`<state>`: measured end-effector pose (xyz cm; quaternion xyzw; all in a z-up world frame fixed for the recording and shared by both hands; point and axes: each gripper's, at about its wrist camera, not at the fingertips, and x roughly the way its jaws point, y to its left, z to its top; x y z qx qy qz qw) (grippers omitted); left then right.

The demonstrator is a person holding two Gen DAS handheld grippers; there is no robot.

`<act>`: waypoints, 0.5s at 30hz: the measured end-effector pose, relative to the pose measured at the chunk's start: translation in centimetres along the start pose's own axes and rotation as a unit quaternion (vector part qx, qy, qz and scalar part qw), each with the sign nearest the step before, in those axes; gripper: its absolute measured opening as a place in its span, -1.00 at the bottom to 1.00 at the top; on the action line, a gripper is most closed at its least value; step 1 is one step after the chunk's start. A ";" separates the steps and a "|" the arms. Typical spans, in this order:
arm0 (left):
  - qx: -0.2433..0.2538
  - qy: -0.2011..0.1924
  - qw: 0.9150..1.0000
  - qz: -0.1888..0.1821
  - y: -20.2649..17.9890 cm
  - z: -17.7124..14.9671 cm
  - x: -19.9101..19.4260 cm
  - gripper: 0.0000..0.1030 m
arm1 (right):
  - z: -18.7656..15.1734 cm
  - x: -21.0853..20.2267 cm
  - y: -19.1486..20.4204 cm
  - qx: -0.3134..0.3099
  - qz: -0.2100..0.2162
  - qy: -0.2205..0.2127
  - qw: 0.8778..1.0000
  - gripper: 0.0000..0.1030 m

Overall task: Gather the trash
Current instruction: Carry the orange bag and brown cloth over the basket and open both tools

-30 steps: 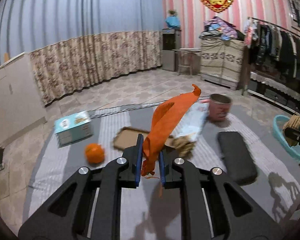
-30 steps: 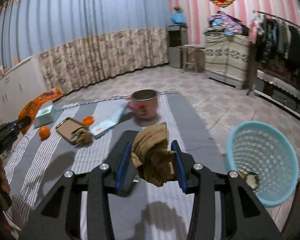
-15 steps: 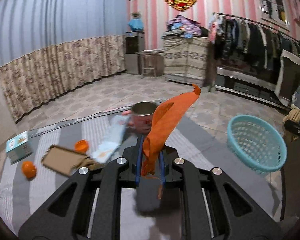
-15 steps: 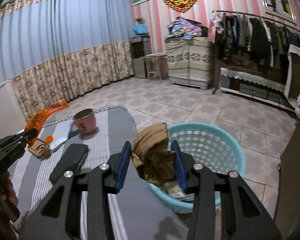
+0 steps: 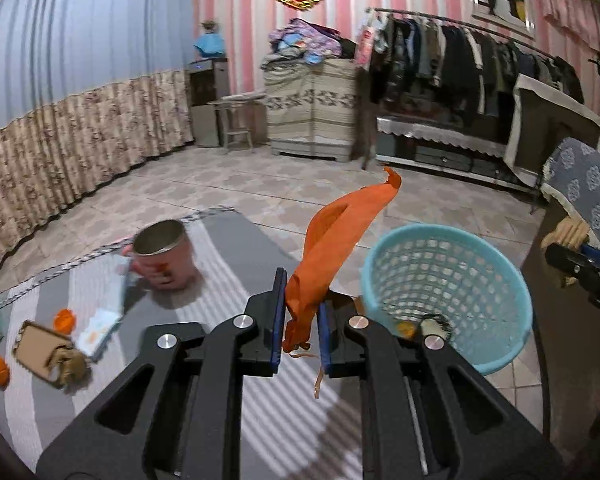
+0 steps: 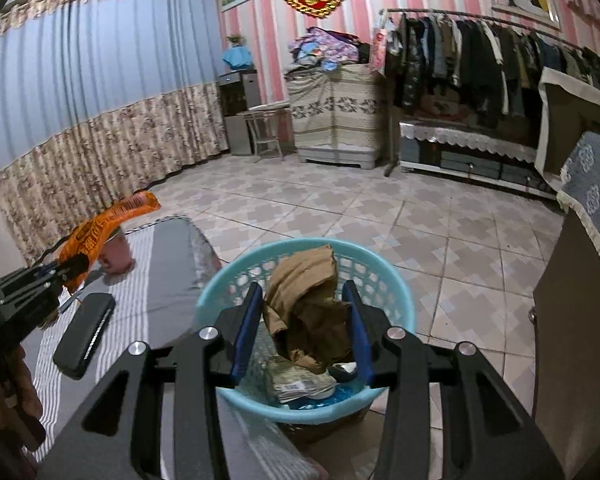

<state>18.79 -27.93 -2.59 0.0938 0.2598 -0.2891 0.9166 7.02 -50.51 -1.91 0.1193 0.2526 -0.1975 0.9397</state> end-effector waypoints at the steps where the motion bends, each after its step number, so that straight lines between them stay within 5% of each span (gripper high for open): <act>1: 0.005 0.004 1.000 -0.008 -0.6 0.2 0.6 -0.75 | 0.0 0.2 -0.4 0.005 -0.002 0.002 1.000 -0.20; 15: 0.045 0.041 0.996 -0.061 -6.9 1.0 6.7 -0.75 | 0.7 3.1 -3.5 0.021 -0.019 0.014 0.999 -0.20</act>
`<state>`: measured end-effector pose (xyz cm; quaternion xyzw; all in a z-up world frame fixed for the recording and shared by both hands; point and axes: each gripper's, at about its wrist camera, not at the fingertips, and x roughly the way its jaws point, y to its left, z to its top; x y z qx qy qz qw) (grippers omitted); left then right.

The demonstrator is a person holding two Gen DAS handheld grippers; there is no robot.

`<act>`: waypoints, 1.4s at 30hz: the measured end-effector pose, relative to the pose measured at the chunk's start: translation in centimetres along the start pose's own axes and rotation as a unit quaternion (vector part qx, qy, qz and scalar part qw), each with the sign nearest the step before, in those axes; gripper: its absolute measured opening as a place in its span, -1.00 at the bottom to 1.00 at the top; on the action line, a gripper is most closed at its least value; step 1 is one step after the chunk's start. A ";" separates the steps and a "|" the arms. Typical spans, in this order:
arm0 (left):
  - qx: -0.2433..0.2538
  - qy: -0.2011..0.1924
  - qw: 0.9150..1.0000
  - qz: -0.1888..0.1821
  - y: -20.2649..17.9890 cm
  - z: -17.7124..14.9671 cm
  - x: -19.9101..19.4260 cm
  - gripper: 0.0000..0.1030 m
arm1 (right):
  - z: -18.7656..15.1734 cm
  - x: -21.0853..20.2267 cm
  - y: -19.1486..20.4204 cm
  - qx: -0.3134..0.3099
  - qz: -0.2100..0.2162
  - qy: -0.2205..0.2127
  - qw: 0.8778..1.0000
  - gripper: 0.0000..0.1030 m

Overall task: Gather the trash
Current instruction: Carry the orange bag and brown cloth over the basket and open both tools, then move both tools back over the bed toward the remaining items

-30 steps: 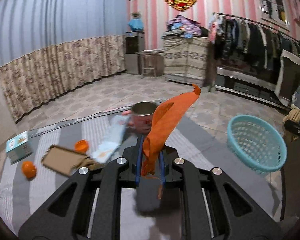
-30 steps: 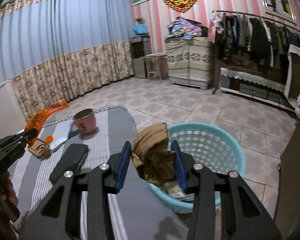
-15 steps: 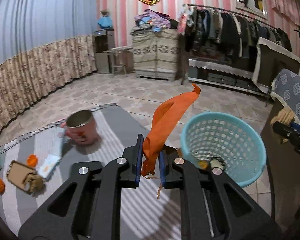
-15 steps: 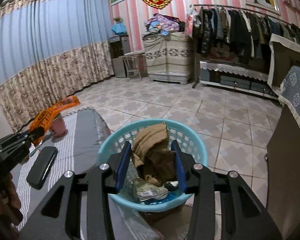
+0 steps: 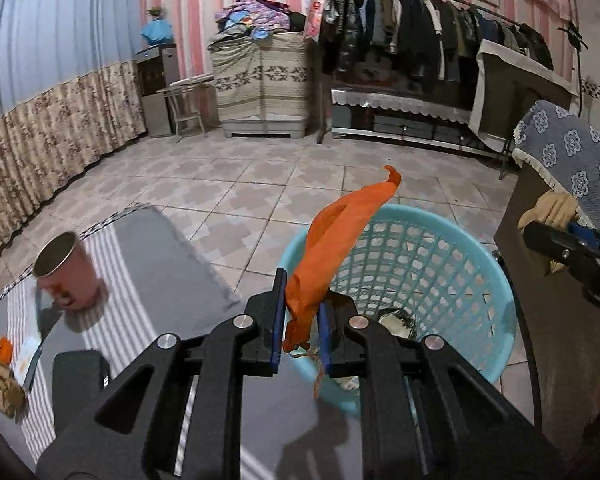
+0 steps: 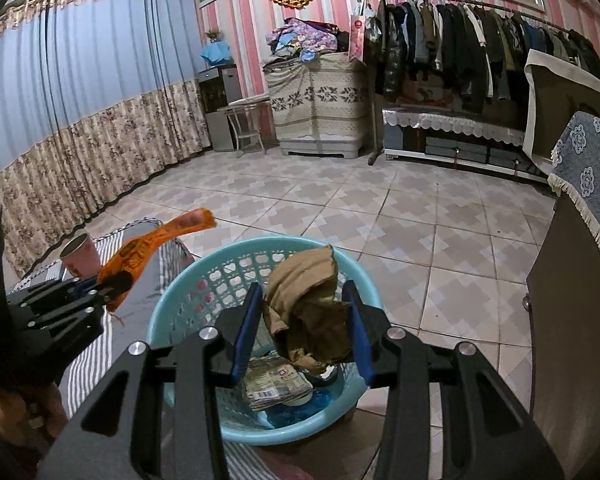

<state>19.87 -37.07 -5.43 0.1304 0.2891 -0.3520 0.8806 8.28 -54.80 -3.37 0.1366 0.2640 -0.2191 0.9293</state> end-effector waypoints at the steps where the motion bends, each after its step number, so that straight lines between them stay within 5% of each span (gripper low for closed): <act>1: 0.001 0.000 1.000 -0.007 -0.3 0.3 0.3 -0.74 | 0.1 0.0 0.0 0.000 -0.002 0.000 1.000 -0.20; 5: -0.002 -0.002 1.000 -0.026 -1.0 0.8 0.8 -0.61 | 0.2 0.3 -0.6 0.002 -0.007 0.002 1.000 -0.20; 9: -0.016 -0.004 0.999 -0.044 -0.7 0.8 1.0 -0.14 | 0.1 0.5 -1.1 0.011 -0.009 0.007 1.000 -0.20; 12: -0.022 -0.008 0.999 -0.034 -0.3 0.8 0.8 0.00 | -0.1 0.6 -1.3 0.013 -0.011 0.010 1.000 -0.20; 16: -0.039 -0.029 0.999 -0.016 1.2 1.2 -0.6 0.44 | -0.3 0.8 -1.3 0.013 -0.011 0.010 1.000 -0.20; 22: -0.046 -0.054 0.997 0.022 3.3 1.3 -3.2 0.71 | -0.7 2.4 -0.4 0.013 -0.007 0.022 1.000 -0.19; 31: -0.071 -0.059 0.993 0.076 7.7 0.4 -6.1 0.82 | -0.5 6.1 3.8 -0.021 -0.005 0.041 0.999 -0.07; 35: -0.093 -0.060 0.989 0.100 10.4 -0.2 -7.5 0.83 | 0.0 7.0 4.8 -0.021 -0.004 0.043 0.999 0.49; 42: -0.112 -0.058 0.983 0.132 13.4 -1.8 -9.5 0.84 | -0.1 5.4 6.1 -0.019 -0.010 0.026 0.999 0.81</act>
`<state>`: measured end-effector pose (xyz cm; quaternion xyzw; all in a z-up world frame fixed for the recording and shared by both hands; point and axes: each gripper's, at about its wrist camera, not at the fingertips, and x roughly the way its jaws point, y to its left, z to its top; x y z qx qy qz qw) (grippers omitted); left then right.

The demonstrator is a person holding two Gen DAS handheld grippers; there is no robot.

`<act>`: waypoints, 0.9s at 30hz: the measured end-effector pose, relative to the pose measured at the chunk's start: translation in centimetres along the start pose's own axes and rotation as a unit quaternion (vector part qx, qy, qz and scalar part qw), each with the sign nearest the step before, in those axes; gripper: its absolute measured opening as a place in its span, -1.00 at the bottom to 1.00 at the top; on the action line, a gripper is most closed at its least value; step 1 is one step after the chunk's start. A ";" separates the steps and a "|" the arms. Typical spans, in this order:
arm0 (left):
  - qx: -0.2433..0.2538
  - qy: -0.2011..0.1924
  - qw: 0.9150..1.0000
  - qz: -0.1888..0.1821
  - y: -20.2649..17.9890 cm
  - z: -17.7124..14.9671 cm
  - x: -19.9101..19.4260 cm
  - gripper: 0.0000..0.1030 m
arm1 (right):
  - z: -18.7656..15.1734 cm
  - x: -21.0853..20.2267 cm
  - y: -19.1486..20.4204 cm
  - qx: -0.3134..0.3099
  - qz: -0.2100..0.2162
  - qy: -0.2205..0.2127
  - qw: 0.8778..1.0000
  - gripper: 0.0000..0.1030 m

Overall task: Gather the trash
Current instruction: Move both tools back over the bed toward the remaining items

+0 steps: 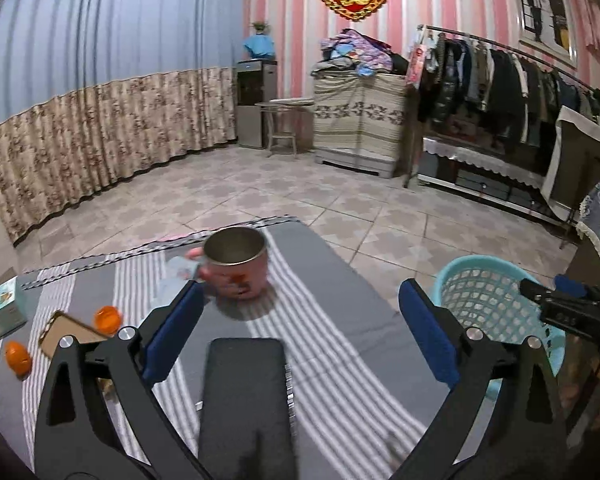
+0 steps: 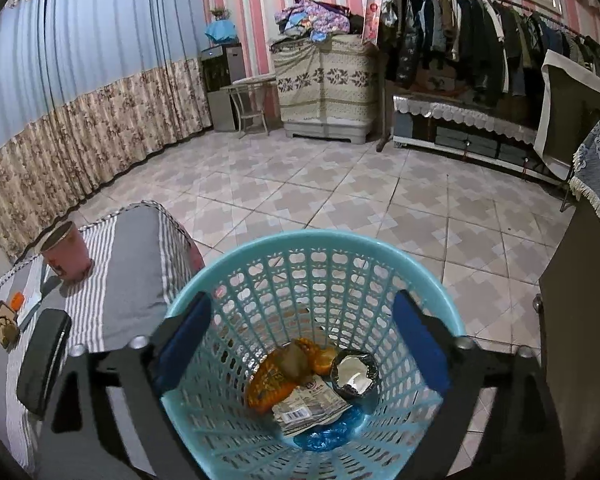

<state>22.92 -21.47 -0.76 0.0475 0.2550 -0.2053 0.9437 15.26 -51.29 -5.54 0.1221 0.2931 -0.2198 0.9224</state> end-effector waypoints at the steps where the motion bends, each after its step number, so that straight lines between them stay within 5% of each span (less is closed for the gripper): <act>1: -0.003 0.000 1.000 0.002 0.4 -0.1 -0.2 0.85 | -0.1 -0.6 0.2 0.000 0.001 -0.006 1.000 0.82; 16: -0.019 -0.038 0.998 0.043 5.0 -1.1 -6.0 0.89 | -0.5 -10.0 7.8 -0.052 0.073 -0.074 0.993 0.86; 27: -0.027 -0.038 0.993 0.108 11.6 -2.8 -8.9 0.90 | -3.3 -11.3 13.6 -0.063 0.127 -0.071 0.987 0.86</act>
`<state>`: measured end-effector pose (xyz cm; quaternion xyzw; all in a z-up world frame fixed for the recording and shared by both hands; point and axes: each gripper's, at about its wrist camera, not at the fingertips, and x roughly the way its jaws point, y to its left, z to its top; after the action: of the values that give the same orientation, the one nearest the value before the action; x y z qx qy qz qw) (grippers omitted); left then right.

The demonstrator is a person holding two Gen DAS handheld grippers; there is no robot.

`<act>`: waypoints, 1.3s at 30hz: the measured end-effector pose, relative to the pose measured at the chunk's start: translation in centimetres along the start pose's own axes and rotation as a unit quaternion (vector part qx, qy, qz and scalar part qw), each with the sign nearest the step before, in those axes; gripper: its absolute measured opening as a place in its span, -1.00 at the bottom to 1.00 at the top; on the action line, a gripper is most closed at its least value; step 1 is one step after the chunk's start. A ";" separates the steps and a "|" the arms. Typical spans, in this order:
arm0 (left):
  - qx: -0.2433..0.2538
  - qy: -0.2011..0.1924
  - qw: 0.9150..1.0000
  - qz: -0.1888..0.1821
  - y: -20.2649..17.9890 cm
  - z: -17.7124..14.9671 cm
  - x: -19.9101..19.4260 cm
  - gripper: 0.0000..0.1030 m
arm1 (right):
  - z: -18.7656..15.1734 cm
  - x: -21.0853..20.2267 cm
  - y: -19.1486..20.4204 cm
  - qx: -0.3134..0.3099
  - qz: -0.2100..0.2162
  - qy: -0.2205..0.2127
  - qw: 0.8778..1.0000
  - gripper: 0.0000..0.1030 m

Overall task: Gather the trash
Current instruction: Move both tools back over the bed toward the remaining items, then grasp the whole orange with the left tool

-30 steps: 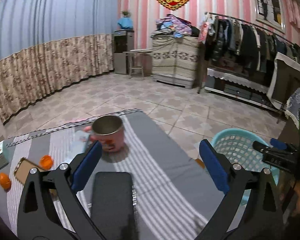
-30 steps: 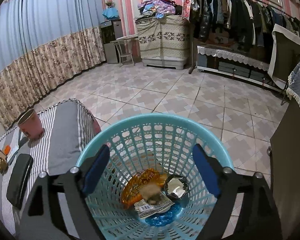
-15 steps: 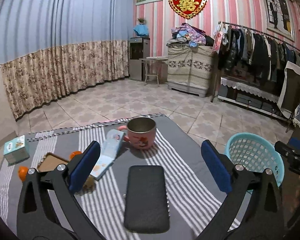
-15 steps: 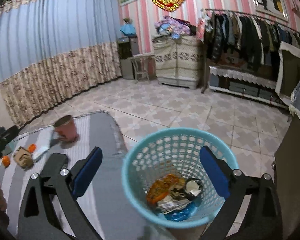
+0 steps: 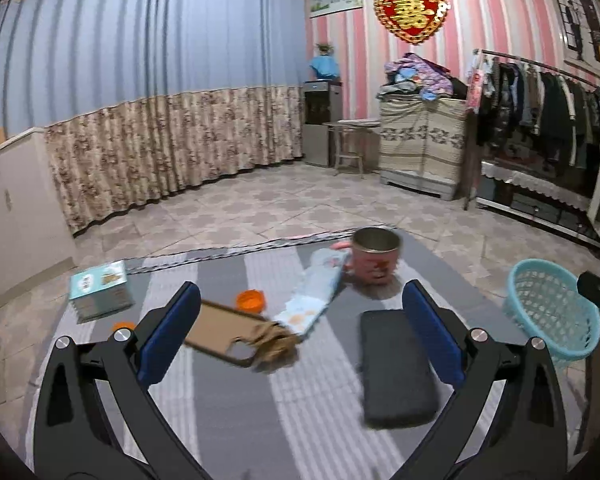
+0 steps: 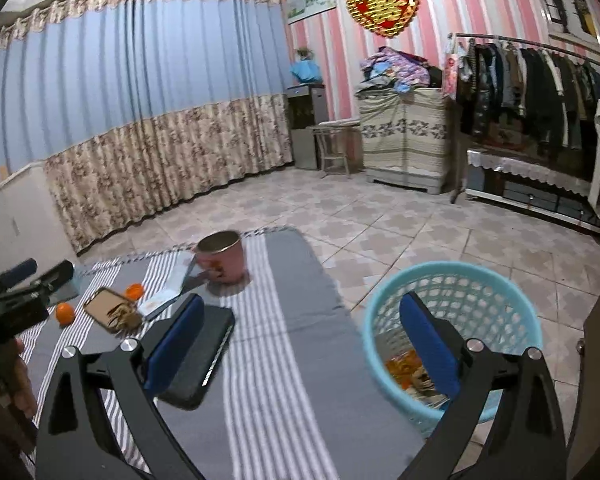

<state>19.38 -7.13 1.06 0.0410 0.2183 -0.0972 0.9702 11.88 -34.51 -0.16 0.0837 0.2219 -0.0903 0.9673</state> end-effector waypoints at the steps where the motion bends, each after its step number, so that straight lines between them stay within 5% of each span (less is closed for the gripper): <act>1: -0.002 0.001 1.000 0.008 1.0 -0.3 -0.1 0.90 | -0.3 0.2 0.4 -0.004 0.002 0.002 1.000 0.86; 21: -0.074 0.094 0.984 0.131 17.8 -7.5 4.5 0.90 | -5.9 7.1 8.3 -0.053 0.036 0.062 0.996 0.86; 30: -0.088 0.140 0.980 0.115 20.3 -7.0 11.1 0.89 | -6.4 8.9 9.6 -0.071 0.034 0.090 0.993 0.86; 33: -0.094 0.159 0.977 0.112 20.7 -7.3 13.2 0.69 | -6.3 9.3 10.0 -0.076 0.031 0.096 0.992 0.86; 39: -0.131 0.197 0.970 0.061 22.2 -7.9 15.6 -0.13 | -5.8 9.9 11.6 -0.093 0.034 0.098 0.990 0.86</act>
<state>34.51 12.87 -11.93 -0.0544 0.4133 0.0020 0.9090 20.72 -23.46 -8.29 0.0098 0.3201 -0.0279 0.9469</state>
